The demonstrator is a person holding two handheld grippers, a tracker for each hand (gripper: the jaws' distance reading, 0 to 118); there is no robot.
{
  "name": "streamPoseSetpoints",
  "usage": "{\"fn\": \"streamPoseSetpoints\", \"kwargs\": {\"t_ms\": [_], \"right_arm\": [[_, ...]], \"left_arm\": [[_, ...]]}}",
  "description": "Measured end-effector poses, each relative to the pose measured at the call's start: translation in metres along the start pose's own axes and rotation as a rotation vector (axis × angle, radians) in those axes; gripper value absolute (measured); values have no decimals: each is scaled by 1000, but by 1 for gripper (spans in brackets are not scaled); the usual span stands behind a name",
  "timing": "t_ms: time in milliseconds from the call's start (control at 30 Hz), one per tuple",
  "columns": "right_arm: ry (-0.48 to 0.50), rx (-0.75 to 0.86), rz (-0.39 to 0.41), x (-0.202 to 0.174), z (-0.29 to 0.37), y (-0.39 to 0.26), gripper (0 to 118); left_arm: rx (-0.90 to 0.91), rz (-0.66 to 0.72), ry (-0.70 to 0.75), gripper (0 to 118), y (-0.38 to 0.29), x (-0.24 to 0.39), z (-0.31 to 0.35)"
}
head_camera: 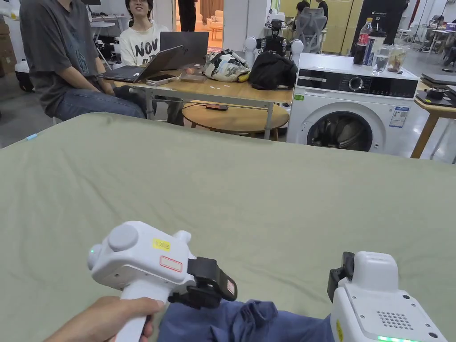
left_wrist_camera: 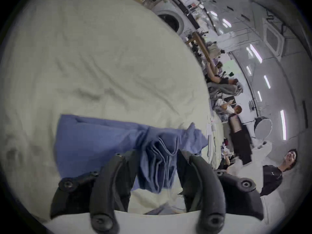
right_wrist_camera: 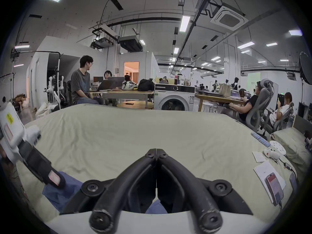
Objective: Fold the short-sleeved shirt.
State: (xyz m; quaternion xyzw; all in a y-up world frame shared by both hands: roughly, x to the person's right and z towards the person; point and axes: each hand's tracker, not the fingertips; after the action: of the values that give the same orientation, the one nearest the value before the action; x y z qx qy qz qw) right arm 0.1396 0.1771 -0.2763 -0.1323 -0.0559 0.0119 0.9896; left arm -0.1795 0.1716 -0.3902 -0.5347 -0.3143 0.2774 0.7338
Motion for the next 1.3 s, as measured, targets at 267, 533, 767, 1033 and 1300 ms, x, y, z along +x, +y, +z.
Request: {"fn": "streamPoseSetpoints", "kwargs": {"t_ms": [267,533,767,1033,1300], "right_arm": [[4,-13,-15,4,1,-3,0],[-4,-14,-14,10,4,-7,0],[-10,-26,-28,15,2,-9,0],[-16,-12,-23,18,6,-6,0],[-3,11,-21,12,3,2,0]], "left_arm": [[-80,-44,160,8,-11,-13,-37],[-198,-120,-8,6,-41,0,-108],[-161,-31,-100,5,-40,-15,-131],[-94,-42,-76,7,-21,-3,-62],[82,-59,71,62,-5,-53,37]]}}
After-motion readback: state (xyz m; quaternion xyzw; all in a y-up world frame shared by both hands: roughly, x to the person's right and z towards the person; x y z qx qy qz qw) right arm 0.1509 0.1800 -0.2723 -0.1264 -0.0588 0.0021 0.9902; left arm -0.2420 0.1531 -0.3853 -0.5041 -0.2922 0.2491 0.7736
